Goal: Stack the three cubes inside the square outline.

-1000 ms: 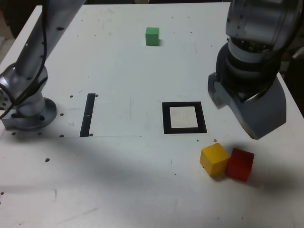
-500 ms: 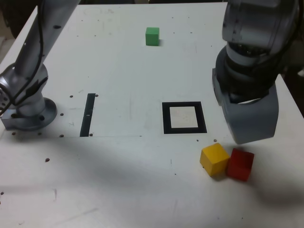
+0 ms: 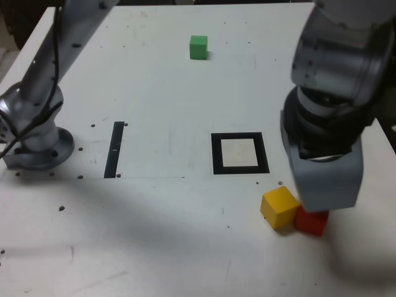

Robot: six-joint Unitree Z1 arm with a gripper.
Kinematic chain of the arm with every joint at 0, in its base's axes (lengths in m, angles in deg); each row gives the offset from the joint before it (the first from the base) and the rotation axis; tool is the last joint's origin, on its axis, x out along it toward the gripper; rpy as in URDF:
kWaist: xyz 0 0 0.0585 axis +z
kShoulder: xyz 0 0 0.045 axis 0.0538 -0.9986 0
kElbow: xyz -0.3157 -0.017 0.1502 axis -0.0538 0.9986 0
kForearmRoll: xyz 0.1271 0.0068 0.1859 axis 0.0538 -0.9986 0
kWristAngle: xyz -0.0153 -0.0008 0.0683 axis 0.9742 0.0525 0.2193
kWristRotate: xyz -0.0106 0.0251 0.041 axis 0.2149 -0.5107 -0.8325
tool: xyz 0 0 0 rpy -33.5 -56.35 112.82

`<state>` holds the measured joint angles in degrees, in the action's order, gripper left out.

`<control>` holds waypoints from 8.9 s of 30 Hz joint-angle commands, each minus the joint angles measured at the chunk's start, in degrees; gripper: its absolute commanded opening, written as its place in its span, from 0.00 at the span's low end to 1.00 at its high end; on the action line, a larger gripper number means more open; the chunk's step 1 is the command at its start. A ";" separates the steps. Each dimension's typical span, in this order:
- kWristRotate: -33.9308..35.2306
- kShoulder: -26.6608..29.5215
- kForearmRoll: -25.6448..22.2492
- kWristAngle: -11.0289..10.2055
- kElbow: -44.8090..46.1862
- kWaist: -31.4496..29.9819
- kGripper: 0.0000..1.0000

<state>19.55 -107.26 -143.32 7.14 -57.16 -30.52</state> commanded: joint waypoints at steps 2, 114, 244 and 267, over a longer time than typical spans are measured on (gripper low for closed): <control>-0.56 -1.44 -0.02 -0.16 -1.80 -0.07 0.99; 39.53 8.33 -7.35 9.02 13.13 16.17 0.38; 82.33 4.19 -9.91 23.66 4.05 5.46 0.99; 88.59 -1.12 -6.26 33.60 5.63 7.81 0.99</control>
<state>108.36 -107.73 -149.66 40.57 -51.10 -22.97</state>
